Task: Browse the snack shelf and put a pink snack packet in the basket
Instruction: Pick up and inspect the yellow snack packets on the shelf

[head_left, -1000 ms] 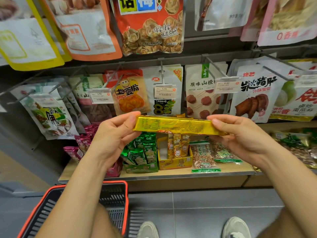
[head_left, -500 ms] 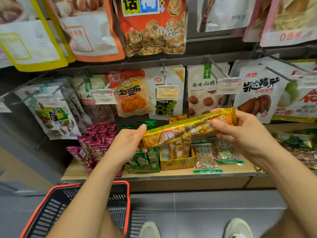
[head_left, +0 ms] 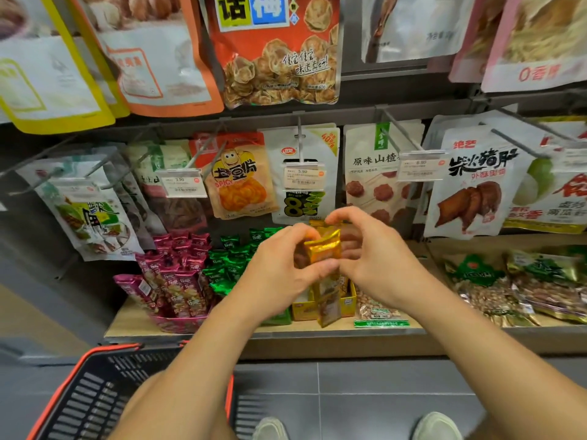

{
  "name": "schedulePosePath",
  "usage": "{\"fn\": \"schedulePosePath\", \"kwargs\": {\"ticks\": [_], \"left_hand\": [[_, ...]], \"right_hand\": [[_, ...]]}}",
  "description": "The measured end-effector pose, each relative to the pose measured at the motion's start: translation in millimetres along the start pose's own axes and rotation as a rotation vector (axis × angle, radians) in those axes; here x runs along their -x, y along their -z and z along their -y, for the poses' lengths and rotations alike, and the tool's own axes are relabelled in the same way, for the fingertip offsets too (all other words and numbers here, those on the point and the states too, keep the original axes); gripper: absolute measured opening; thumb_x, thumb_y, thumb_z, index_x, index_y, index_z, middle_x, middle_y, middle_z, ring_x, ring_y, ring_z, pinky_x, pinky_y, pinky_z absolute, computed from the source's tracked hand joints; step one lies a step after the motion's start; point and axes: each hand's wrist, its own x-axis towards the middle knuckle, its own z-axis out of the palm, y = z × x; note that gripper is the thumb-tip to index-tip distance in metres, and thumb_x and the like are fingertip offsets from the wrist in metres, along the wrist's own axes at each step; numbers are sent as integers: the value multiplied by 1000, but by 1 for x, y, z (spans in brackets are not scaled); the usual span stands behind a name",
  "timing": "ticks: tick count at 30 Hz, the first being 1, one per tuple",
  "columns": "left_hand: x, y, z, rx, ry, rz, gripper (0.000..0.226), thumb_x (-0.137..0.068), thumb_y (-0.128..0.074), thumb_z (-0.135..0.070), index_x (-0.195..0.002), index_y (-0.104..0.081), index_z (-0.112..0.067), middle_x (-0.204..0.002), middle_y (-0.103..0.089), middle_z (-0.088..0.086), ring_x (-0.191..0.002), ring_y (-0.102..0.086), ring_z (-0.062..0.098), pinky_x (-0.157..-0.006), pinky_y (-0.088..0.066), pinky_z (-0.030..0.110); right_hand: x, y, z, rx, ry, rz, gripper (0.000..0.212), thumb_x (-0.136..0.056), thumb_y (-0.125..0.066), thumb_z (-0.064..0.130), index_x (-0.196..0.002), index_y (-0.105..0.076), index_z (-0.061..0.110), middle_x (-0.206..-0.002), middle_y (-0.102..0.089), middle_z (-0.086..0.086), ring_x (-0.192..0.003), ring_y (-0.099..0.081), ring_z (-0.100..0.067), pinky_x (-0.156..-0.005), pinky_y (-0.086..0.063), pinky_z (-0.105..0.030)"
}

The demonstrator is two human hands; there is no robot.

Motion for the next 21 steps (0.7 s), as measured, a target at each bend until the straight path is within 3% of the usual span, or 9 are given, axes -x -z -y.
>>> {"fn": "schedulePosePath", "kwargs": {"ticks": [3,5,7,11,16,19,21], "left_hand": [[-2,0,10,-118,21,43,25,-76,-78,-37,-94,-60,-35,-90,-60,-11,-82,-55,2,-73,-45,18],[-3,-1,16,-201,14,102,32,-78,-77,-33,-105,-61,-35,-97,-59,-10,-90,-56,6,-82,-49,29],[-6,-3,20,-279,3,133,38,-81,-74,-30,-117,-62,-30,-105,-59,-6,-98,-57,13,-89,-49,35],[-24,-10,26,-476,-31,221,25,-85,-68,-29,-109,-68,-22,-106,-63,-1,-100,-59,21,-91,-48,39],[-61,-19,48,-702,-69,213,28,-91,-59,-42,-106,-66,-20,-103,-66,0,-101,-56,22,-86,-47,36],[-82,-37,65,-829,-71,312,27,-93,-55,-43,-102,-62,-18,-103,-65,4,-101,-55,25,-87,-46,38],[-97,-50,76,-877,-40,378,26,-94,-55,-40,-104,-61,-16,-105,-65,7,-102,-55,29,-87,-45,39]], "right_hand": [[-12,7,-5,-25,-79,249,55,-84,-66,-3,-125,-46,28,-108,-62,0,-84,-68,-15,-80,-59,-39],[-22,20,-13,12,-153,414,51,-85,-68,2,-124,-48,28,-106,-64,-1,-88,-68,-16,-81,-59,-39],[-37,32,-27,163,-175,465,44,-86,-70,10,-120,-52,30,-100,-67,3,-91,-68,-12,-84,-57,-32],[-65,29,-70,319,-281,310,32,-87,-68,18,-118,-60,20,-106,-67,-3,-98,-64,-18,-93,-52,-38],[-85,4,-121,355,-403,156,41,-87,-64,21,-126,-52,17,-122,-62,-9,-113,-57,-28,-94,-48,-37],[-101,-4,-139,393,-423,52,29,-88,-62,21,-116,-54,18,-118,-62,-9,-110,-58,-30,-89,-49,-36],[-113,-11,-150,373,-434,59,32,-89,-61,21,-120,-54,15,-116,-62,-10,-111,-58,-32,-90,-50,-37]]}}
